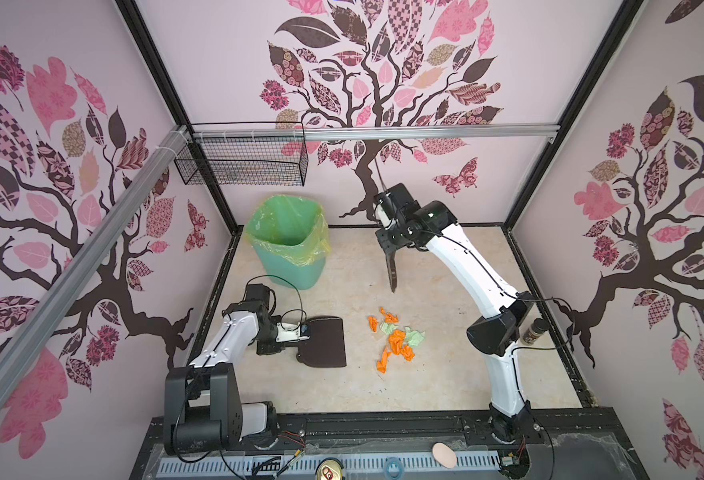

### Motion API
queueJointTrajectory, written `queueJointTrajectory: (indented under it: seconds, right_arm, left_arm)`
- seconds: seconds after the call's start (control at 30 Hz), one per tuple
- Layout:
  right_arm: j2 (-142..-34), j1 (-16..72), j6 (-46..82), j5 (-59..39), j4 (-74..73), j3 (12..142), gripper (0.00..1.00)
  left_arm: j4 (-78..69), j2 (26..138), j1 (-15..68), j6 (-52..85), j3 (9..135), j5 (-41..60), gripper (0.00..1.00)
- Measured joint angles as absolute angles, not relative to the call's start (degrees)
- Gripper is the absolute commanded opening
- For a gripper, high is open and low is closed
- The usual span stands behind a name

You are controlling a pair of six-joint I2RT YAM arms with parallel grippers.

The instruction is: Sweep away the paper scraps from the table

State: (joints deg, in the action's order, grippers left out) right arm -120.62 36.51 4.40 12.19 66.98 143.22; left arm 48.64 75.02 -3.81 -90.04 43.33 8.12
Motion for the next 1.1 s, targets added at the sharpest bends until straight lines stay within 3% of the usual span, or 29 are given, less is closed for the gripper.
queueJointTrajectory:
  seconds: [0.13,0.37,0.47,1.1]
  right_arm:
    - [-118.5,34.92,15.22,9.26,60.14,136.73,0.0]
    - [-108.07,35.29,34.17,2.79,37.74,96.36,0.0]
    - [-100.97,35.29,39.77,2.11,28.88,86.3,0.0]
    - [-79.18,35.55,43.48,4.29,32.82,66.22,0.0]
  left_arm:
    - [49.21,74.06,-3.81,-90.0,42.92,8.08,0.22]
    - [49.19,73.54,-3.84,-89.82,41.89,8.23,0.22]
    - [49.28,73.08,-3.88,-89.8,41.43,8.23,0.22]
    - [49.21,72.44,-3.31,-88.38,41.34,9.23,0.21]
